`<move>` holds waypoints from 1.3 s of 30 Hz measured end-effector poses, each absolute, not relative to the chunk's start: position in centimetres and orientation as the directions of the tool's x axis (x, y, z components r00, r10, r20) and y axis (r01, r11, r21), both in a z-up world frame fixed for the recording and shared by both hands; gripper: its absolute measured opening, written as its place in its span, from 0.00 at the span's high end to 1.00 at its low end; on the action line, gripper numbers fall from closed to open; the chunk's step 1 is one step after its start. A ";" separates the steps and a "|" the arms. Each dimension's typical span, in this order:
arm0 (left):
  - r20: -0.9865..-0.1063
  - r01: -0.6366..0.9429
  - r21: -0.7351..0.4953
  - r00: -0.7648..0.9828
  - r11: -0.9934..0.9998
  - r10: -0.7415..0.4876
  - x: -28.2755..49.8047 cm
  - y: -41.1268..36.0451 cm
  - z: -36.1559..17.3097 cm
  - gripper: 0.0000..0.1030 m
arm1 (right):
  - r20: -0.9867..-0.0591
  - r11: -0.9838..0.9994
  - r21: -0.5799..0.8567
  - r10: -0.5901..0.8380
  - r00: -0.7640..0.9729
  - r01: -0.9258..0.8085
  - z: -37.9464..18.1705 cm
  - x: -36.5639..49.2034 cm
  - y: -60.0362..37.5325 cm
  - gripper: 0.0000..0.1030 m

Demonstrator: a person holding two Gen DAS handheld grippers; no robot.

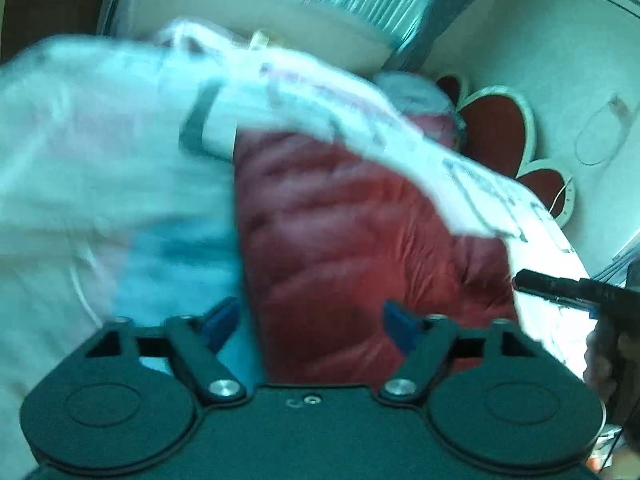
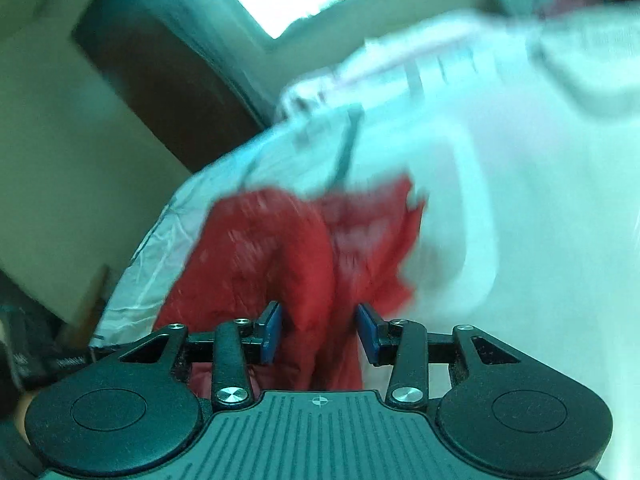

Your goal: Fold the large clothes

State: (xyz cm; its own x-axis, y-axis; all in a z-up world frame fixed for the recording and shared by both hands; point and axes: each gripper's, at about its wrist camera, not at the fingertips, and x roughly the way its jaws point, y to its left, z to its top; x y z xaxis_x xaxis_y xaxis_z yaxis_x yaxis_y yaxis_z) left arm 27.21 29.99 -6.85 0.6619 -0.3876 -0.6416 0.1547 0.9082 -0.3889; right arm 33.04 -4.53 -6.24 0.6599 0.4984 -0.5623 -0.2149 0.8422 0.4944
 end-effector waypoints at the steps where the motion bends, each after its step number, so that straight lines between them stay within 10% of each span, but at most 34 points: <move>1: -0.625 0.171 -0.379 0.678 0.909 -0.388 27.5 29.8 -6.1 0.38 | -0.553 0.855 0.464 0.483 0.679 -0.230 -5.4 33.0 -3.9 0.60; 4: -0.598 0.249 -0.333 0.690 0.909 -0.408 29.1 27.8 -5.0 0.43 | -0.556 0.863 0.416 0.491 0.671 -0.287 -4.5 35.0 -1.3 0.88; 9: -0.688 0.345 -0.201 0.616 0.917 -0.383 31.4 23.4 -7.9 0.44 | -0.746 0.950 0.235 0.313 0.588 -0.207 -8.5 36.9 0.3 0.99; 25: -0.651 0.320 -0.277 0.631 0.906 -0.422 38.3 23.9 -6.9 0.45 | -0.668 0.925 0.298 0.379 0.641 -0.236 -5.6 41.5 2.2 0.99; 30: -0.711 0.298 -0.266 0.582 0.917 -0.395 40.6 22.5 -9.8 0.45 | -0.777 0.939 0.258 0.341 0.529 -0.226 -9.6 45.6 4.7 0.99; 39: -0.644 0.393 -0.246 0.617 0.886 -0.453 28.8 23.0 -5.2 0.45 | -0.661 0.882 0.342 0.471 0.583 -0.325 -3.4 36.1 1.7 0.99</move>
State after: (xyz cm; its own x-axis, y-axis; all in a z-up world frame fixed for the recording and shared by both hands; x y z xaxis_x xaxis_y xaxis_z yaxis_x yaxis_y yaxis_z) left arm 28.80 23.04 -5.24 0.6170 -0.4527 -0.6437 0.3932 0.8859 -0.2461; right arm 36.13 1.70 -3.39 0.5834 0.4714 -0.6614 -0.3252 0.8818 0.3416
